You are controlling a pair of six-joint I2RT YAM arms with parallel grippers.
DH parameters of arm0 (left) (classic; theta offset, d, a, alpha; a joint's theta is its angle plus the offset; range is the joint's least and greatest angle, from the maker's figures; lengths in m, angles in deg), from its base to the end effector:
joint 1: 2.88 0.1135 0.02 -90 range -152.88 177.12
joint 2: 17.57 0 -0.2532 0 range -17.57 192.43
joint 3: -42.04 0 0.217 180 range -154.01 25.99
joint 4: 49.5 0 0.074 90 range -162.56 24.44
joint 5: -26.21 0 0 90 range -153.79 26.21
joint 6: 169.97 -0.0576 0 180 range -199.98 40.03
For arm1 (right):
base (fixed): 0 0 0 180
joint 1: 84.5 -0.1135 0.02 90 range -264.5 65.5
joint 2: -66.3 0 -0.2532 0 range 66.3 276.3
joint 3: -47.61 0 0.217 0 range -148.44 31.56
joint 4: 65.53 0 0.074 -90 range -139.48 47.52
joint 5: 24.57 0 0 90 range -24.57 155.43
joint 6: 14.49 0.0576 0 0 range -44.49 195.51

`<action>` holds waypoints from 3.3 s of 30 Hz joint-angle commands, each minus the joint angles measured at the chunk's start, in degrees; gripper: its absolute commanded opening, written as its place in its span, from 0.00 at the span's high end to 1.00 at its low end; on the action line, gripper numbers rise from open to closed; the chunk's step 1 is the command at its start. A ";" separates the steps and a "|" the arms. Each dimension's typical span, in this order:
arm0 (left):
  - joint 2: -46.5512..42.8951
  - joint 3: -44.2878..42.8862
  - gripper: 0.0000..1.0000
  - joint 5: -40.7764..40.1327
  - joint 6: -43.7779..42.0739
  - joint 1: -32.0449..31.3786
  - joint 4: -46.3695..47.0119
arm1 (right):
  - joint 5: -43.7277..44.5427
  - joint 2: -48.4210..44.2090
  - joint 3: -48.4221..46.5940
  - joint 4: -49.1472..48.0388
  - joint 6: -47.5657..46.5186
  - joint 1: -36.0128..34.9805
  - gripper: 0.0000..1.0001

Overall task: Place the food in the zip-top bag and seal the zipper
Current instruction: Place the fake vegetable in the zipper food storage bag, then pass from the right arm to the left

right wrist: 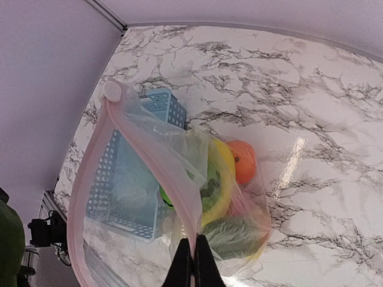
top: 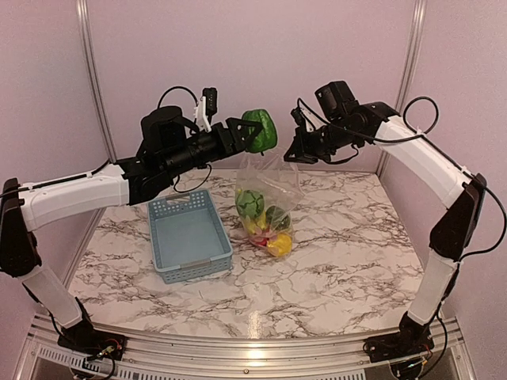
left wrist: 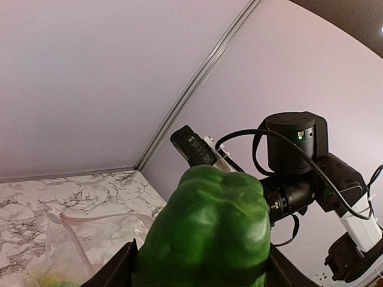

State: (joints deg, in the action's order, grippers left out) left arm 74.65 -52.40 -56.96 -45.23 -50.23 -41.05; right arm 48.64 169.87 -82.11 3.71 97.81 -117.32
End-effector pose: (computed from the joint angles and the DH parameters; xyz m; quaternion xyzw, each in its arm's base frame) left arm 0.2494 -0.2809 0.3992 0.1156 0.6283 -0.5333 0.5546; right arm 0.3007 0.2137 0.3670 -0.1411 0.8984 0.3009 0.2871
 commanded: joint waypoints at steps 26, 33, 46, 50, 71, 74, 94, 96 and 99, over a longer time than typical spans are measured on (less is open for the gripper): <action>4.25 -7.28 0.44 -14.26 -5.77 -4.85 -12.75 | 1.42 -3.50 0.46 -2.20 -0.07 -0.31 1.00; 7.23 -11.97 0.36 -19.99 -5.91 -7.39 -19.50 | 1.59 -4.36 1.47 -2.72 0.26 -0.32 1.00; -0.93 -13.44 0.01 -28.57 -18.93 -7.98 -23.40 | 1.55 -6.33 4.31 -4.03 -0.39 -0.32 1.00; -7.28 -6.24 0.01 -24.64 -27.18 -6.57 -21.45 | 0.73 -6.79 4.38 -4.32 -3.73 -0.30 1.00; -19.10 13.35 0.16 -1.45 -40.39 -1.25 -30.34 | -24.25 -10.76 8.22 -0.96 -16.56 -2.38 1.00; -16.71 13.79 0.17 3.38 -43.29 -1.27 -29.95 | -20.62 -10.44 9.78 0.40 -17.81 -2.42 1.00; -4.85 16.63 0.36 6.88 -44.45 0.99 -7.02 | -14.62 -5.43 6.50 2.76 -17.08 -2.32 0.99; -3.69 15.33 0.46 9.41 -44.28 1.21 -6.98 | -13.82 -4.25 4.98 3.50 -16.53 -2.34 0.97; -2.18 14.36 0.63 12.06 -43.16 1.30 -6.78 | -13.62 -2.76 2.53 4.69 -15.63 -2.38 0.94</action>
State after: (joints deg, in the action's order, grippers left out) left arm 70.21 -36.14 -49.05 -90.00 -49.03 -51.60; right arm 33.16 165.10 -75.18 5.79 81.25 -119.35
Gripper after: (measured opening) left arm 0.454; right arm 0.048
